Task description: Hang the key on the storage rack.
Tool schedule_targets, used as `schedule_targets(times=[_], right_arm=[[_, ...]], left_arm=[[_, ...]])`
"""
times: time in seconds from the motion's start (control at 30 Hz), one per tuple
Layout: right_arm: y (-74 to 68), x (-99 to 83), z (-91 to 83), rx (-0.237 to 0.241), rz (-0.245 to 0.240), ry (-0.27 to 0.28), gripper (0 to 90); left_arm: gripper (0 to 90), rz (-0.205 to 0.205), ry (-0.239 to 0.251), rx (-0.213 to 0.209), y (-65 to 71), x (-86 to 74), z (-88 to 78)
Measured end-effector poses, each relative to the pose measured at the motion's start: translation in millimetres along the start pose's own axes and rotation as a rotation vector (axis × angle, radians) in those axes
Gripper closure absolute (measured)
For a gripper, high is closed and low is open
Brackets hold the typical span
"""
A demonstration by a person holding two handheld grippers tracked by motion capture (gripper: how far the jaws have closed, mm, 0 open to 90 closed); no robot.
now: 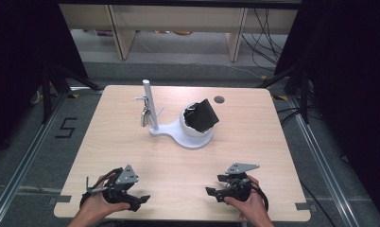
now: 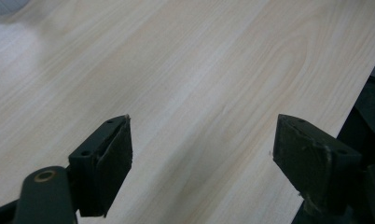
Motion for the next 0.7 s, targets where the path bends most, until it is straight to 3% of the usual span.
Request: schedule_targets(times=[0.07, 0.1, 0.27, 0.3, 0.33, 0.4, 0.5, 0.53, 0.6, 0.67, 0.7], right_arm=[[-2.1, 0.1, -0.1, 0.009, 0.004, 0.001, 27.0], [-3.8, 0.8, 0.5, 0.025, 0.0, 0.01, 24.8], [-6.3, 2.3, -0.2, 0.02, -0.013, 0.018, 20.5], [-10.1, 2.4, 1.6, 0.043, -0.005, 0.021, 18.6], [-8.8, 3.0, 2.8, 0.049, -0.033, 0.025, 17.8], [-8.7, 1.9, 1.3, 0.022, -0.02, 0.012, 16.4], [-10.8, 0.7, 1.4, 0.029, -0.016, 0.005, 16.1], [-8.3, 1.4, 1.3, 0.02, -0.044, 0.011, 16.1], [-10.9, 0.2, 1.4, 0.029, -0.018, 0.001, 16.1], [-8.9, 0.7, 1.1, 0.021, -0.034, 0.006, 16.1], [-8.8, 0.6, 1.0, 0.021, -0.034, 0.005, 16.2]], left_arm=[[19.4, 0.0, 0.014, 0.003, 1.6, -4.0, 2.4], [19.4, -0.039, 0.028, -0.007, 4.4, -9.0, 4.5], [19.4, -0.04, 0.036, 0.022, 3.1, -18.3, 4.7], [19.4, -0.067, 0.041, 0.01, 6.7, -23.5, 4.2], [19.4, -0.056, 0.042, 0.023, 5.9, -25.9, 3.9], [19.4, -0.059, 0.039, 0.045, 6.4, -30.7, 4.2], [19.2, -0.073, 0.042, 0.034, 9.3, -33.2, 3.8], [19.2, -0.055, 0.049, 0.052, 6.5, -32.4, 3.4], [19.3, -0.055, 0.048, 0.049, 6.4, -32.5, 3.8], [19.2, -0.062, 0.041, 0.044, 6.5, -34.0, 4.9], [19.2, -0.047, 0.029, 0.05, 4.6, -35.4, 5.7]])
Point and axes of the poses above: each handheld gripper's, and its own axes: z roughly forward along the jaws, x roughly out of its top, y roughly to its right, the point moved 8 cm from there along z, roughly forward along the jaws, and after that the axes turned 1 degree about y, right-handed, at the moved point
